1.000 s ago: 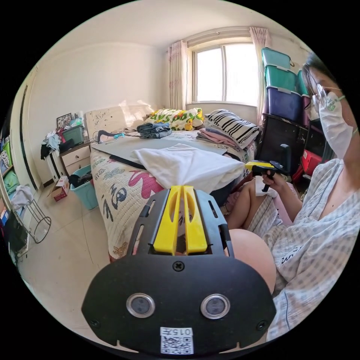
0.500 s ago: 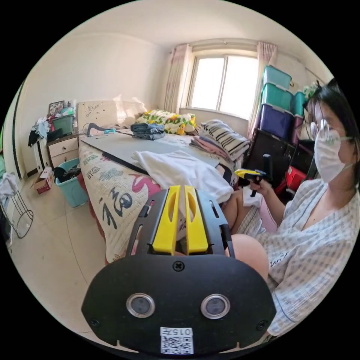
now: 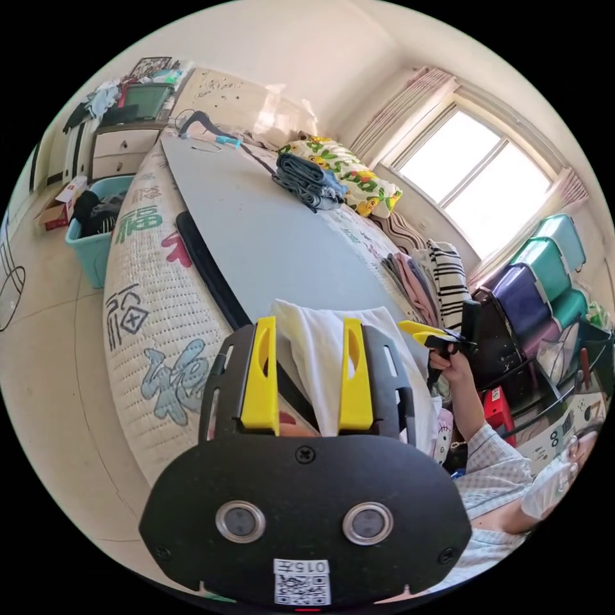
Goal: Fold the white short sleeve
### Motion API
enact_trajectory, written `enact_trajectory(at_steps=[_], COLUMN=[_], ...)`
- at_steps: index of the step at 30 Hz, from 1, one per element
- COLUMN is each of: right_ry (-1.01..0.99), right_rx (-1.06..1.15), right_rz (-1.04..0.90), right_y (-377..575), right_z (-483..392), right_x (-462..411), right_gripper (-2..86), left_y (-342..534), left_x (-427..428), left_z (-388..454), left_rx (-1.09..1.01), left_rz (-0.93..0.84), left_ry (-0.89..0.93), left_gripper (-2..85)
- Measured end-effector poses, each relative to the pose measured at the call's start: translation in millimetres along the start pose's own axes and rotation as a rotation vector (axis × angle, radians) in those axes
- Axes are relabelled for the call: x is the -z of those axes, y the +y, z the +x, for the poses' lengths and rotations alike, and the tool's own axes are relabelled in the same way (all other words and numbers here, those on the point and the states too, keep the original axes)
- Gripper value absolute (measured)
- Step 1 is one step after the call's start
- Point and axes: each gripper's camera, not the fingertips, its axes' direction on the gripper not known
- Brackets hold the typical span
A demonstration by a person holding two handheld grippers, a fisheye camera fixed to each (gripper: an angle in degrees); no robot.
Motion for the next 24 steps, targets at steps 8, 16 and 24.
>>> enact_trajectory(at_steps=[8, 16, 24], right_ry=[-0.058, -0.106, -0.143], right_rx=[-0.059, -0.01, 0.391], right_rz=[-0.125, -0.082, 0.272], right_y=[6, 69, 192], right_z=[4, -13, -145], right_x=[-5, 18, 168], right_gripper=[10.1, 1.3, -0.5], left_y=[-30, -31, 61], left_x=[-14, 42, 339], left_z=[-36, -25, 129], left_rx=[-0.09, -0.165, -0.538], left_rz=[-0.126, -0.144, 0.349], left_ry=[0.055, -0.028, 0.058], left_gripper=[10.7, 3.1, 0.9])
